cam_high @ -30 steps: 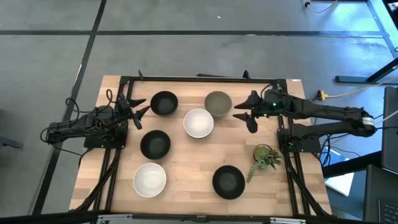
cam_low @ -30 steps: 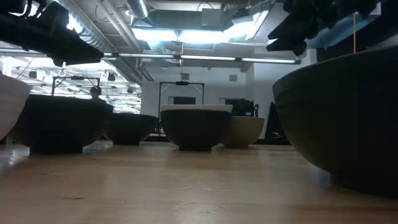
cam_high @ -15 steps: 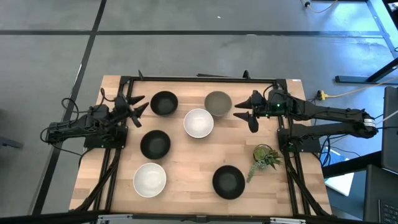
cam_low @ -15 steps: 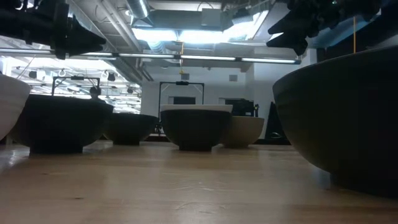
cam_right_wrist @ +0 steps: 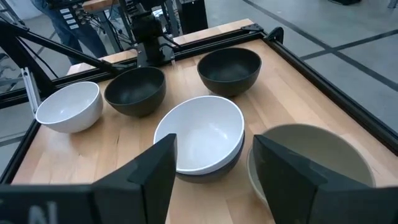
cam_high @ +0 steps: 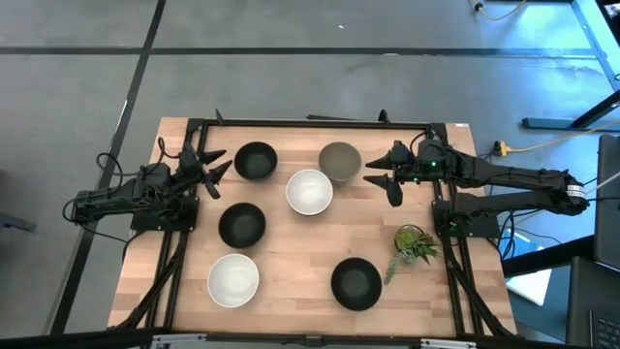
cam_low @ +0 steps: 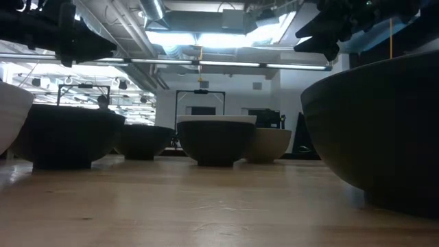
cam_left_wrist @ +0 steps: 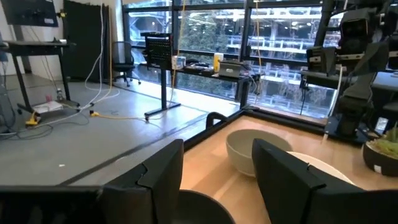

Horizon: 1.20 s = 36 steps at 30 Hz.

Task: Nest bowls inside each other
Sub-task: Stack the black bowl on the white bowl

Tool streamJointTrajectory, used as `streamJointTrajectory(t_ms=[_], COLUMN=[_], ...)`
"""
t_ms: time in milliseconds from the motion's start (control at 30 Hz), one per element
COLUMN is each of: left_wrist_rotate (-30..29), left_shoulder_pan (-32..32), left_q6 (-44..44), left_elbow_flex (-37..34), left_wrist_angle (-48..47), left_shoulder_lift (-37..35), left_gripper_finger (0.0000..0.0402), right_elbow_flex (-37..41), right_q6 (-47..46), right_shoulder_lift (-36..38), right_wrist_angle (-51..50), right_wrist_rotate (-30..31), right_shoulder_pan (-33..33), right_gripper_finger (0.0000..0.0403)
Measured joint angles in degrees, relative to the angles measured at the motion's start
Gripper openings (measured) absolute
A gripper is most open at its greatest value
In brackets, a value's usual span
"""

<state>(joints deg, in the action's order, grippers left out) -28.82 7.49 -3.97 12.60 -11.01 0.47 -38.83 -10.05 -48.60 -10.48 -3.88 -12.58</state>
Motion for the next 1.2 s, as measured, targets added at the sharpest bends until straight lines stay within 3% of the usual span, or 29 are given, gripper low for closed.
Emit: streamJointTrajectory(t_ms=[233,400,967,1200], left_wrist_rotate=[1.04,3.41,6.78,6.24], left_shoulder_pan=[0.0,-0.02,-0.02,0.87], left_q6=[-0.26,-0.31,0.1,0.9], left_elbow_flex=[0.04,0.04,17.46,21.46], left_wrist_angle=[-1.37,-1.37,-17.07,-23.56], left_shoulder_lift=[1.7,7.02,36.1,45.71], left_gripper_finger=[0.0186,0.0186,0.0173,0.0173], right_elbow_flex=[0.0,0.0,0.0,0.0], right_q6=[0.03,0.01,-0.14,-0.16], right_shoulder_lift=[-0.04,-0.04,-0.15,-0.15], right_wrist_angle=[-0.04,-0.02,-0.02,-0.04], right_wrist_rotate=[5.24,5.37,5.83,5.83], right_shoulder_pan=[0.02,0.02,0.0,0.0], right_gripper_finger=[0.0211,0.0211,0.0211,0.0211])
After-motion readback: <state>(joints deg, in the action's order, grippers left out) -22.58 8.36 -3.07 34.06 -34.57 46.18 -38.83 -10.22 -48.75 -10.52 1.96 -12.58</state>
